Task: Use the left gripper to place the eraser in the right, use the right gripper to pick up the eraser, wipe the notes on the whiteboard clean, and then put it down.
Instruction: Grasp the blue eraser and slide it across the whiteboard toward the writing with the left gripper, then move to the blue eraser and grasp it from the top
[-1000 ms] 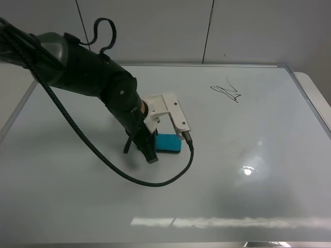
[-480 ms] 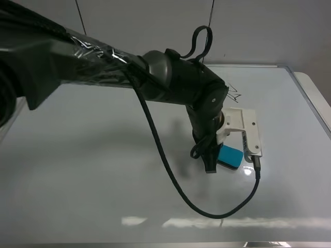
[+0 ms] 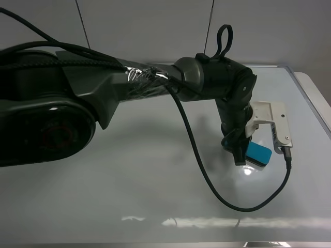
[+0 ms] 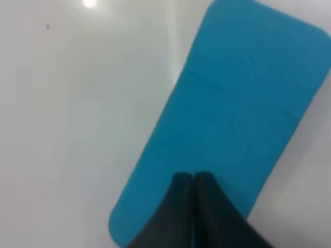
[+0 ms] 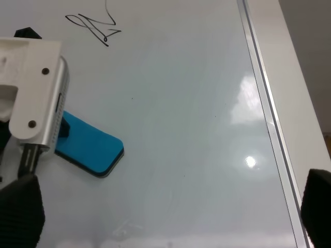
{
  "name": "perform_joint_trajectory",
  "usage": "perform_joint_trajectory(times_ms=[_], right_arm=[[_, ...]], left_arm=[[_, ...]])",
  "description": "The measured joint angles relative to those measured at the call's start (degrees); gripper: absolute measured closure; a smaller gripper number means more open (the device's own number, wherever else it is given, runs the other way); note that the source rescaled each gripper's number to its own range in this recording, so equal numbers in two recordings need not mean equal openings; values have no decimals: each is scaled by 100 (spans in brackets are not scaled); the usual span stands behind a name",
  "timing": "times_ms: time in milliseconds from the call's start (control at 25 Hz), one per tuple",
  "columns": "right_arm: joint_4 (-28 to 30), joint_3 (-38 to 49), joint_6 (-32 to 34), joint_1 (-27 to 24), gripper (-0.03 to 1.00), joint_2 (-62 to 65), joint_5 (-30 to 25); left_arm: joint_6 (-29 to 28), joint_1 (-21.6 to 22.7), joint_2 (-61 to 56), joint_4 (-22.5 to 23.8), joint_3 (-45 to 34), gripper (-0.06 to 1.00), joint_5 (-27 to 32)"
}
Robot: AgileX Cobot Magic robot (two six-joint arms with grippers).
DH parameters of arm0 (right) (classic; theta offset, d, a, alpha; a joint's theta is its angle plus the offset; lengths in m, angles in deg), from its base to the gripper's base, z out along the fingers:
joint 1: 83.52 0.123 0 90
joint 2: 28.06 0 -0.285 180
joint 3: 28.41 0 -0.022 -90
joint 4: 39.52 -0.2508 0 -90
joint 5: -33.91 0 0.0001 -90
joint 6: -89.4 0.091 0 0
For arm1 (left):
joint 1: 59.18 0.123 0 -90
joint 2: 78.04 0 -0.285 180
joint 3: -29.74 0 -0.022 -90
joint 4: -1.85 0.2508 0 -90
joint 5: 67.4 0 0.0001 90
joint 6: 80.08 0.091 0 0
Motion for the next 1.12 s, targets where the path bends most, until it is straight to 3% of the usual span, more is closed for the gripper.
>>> perform_joint_trajectory(times_ms=[400, 1000, 1120], right_arm=[[0, 0, 0, 0, -3, 0, 0], [0, 0, 0, 0, -3, 0, 0], [0, 0, 0, 0, -3, 0, 0]], left_arm=[[223, 205, 199, -358, 387, 94, 119], [-4, 294, -201, 173, 381, 94, 532], [-166, 294, -383, 173, 381, 84, 609]])
